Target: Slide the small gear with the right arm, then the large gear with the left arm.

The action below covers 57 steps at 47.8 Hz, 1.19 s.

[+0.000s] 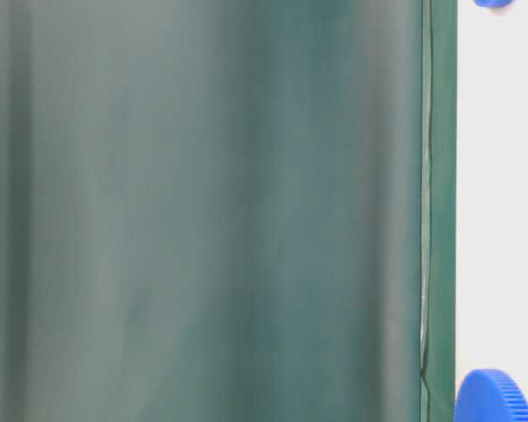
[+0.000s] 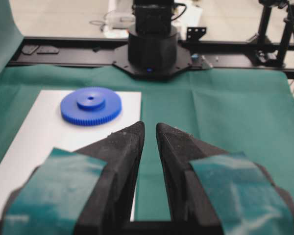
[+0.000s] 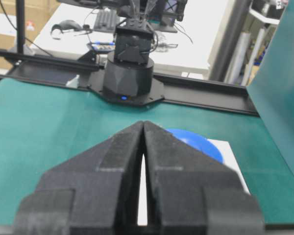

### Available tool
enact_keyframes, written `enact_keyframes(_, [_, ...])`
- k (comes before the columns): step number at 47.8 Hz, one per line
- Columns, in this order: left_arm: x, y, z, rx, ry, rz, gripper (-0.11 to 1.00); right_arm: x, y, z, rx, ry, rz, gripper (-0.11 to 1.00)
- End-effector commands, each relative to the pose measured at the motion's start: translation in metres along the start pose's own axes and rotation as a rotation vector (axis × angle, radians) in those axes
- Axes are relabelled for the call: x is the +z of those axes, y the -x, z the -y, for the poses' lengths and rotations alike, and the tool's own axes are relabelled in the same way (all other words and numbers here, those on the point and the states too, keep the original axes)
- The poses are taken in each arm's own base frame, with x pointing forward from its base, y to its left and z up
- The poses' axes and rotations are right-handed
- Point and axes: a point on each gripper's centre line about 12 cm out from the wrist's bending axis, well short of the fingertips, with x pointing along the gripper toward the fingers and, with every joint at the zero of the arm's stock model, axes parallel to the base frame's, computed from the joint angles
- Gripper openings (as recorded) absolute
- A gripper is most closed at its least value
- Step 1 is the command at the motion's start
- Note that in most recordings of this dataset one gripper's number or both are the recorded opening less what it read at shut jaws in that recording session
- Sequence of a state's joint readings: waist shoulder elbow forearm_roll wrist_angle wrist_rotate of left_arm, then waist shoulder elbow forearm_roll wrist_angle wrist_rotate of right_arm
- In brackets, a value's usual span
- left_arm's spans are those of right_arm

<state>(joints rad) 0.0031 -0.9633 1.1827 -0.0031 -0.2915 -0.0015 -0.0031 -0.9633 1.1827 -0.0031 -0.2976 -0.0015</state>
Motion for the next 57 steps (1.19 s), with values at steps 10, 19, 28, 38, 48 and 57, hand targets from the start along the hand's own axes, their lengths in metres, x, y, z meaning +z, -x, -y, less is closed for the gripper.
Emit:
enact_keyframes(10, [-0.006,0.003,-0.004,0.020,0.014,-0.006,0.00,-0.003,0.001,0.008,-0.038,-0.005,-0.009,0.51])
enact_keyframes(19, [-0.008,0.012,-0.012,0.064,0.008,0.013,0.00,-0.015,0.008,0.028,-0.146,-0.002,-0.063,0.51])
enact_keyframes(28, [-0.007,0.027,-0.017,0.097,0.007,0.058,0.00,-0.010,0.025,0.054,-0.303,-0.010,-0.062,0.51])
enact_keyframes(38, [-0.010,0.034,-0.017,0.100,0.007,0.061,0.00,-0.025,0.031,0.067,-0.385,-0.071,-0.182,0.51])
enact_keyframes(48, [-0.015,0.032,-0.021,0.122,0.006,0.035,0.00,-0.049,0.036,0.081,-0.479,-0.175,-0.370,0.51])
enact_keyframes(57, [-0.014,0.030,-0.022,0.127,0.005,0.034,0.00,-0.063,0.039,0.087,-0.519,-0.230,-0.489,0.51])
